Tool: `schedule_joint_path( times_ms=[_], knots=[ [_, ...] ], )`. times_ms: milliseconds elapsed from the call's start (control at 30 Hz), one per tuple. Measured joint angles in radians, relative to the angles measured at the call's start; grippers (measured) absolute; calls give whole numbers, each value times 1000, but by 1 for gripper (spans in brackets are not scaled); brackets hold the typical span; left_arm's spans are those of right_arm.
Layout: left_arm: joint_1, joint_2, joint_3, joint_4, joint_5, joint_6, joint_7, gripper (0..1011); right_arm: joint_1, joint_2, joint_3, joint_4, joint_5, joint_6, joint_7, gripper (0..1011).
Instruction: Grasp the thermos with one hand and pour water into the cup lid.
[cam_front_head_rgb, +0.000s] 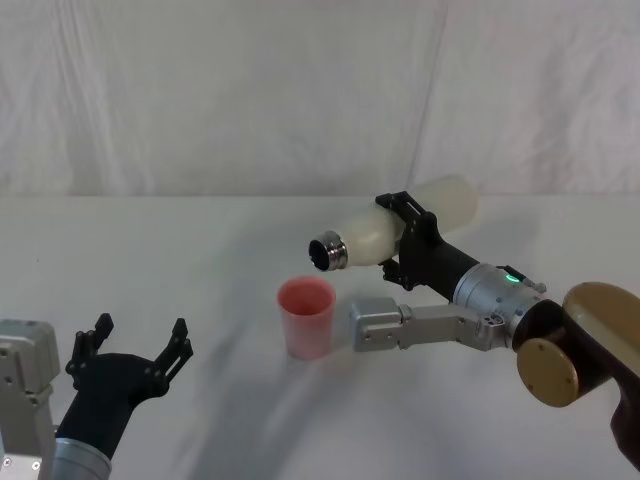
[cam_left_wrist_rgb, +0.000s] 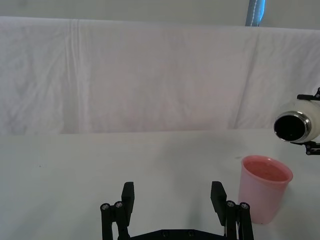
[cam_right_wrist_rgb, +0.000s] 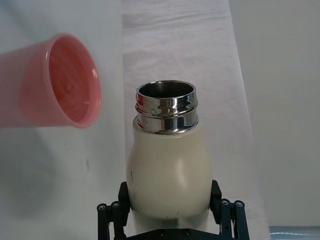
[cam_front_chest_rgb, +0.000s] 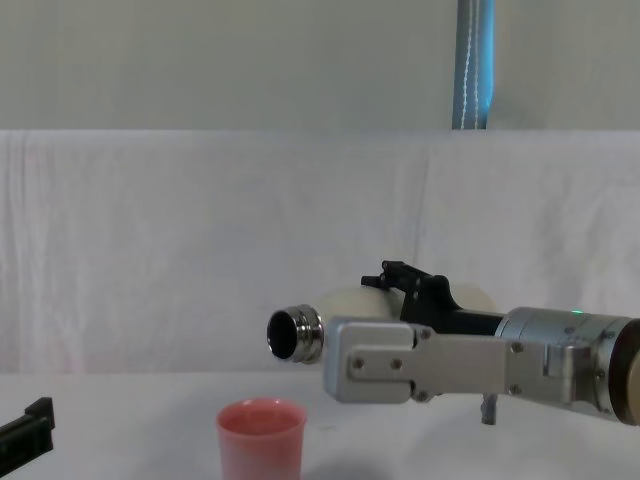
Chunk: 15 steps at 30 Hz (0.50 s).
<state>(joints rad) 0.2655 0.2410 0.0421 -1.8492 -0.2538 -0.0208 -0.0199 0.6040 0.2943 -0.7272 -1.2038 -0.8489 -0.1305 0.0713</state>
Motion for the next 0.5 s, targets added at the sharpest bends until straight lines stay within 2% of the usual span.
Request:
schedule_joint_path(
  times_ms=[233,433,500],
  knots=[
    [0,0,0,0,0,0,0,1001,-20,3,26,-40,48,3,35,955],
    [0,0,0,0,0,0,0,1001,-53,5,73,-94,137,18,88,955],
    [0,0,0,0,0,0,0,1001,-68,5,98,-117,185,19,109,955]
  ],
)
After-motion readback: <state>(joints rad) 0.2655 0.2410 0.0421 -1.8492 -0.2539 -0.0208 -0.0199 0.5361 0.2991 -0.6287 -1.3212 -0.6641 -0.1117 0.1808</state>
